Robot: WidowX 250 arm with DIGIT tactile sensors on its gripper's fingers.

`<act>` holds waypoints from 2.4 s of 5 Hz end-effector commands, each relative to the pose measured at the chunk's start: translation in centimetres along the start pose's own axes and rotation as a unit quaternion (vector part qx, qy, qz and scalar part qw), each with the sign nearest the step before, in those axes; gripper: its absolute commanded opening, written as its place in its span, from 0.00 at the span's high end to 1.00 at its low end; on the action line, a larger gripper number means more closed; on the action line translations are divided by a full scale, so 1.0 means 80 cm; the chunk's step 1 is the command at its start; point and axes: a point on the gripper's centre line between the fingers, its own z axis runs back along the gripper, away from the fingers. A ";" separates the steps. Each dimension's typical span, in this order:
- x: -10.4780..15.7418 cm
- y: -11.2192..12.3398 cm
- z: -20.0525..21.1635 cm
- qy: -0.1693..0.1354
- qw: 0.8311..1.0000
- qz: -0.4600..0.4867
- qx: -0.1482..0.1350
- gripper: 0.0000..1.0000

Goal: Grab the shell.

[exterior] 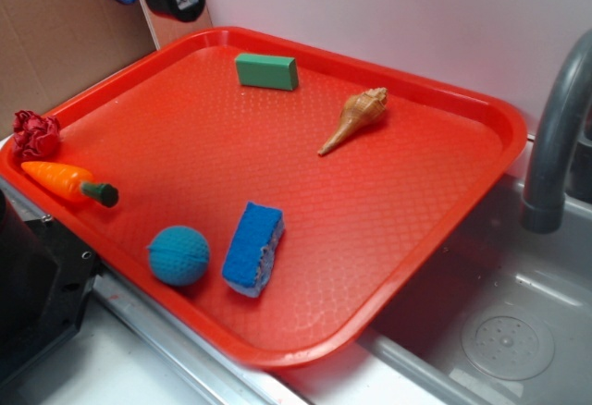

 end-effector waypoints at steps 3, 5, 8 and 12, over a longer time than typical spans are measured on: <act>0.123 -0.063 -0.131 0.018 0.997 0.064 0.034 0.00; 0.148 -0.051 -0.175 0.054 0.995 0.046 0.064 0.00; 0.115 -0.036 -0.174 0.083 0.993 0.043 0.078 1.00; -0.021 -0.020 0.008 0.028 0.991 0.124 0.042 1.00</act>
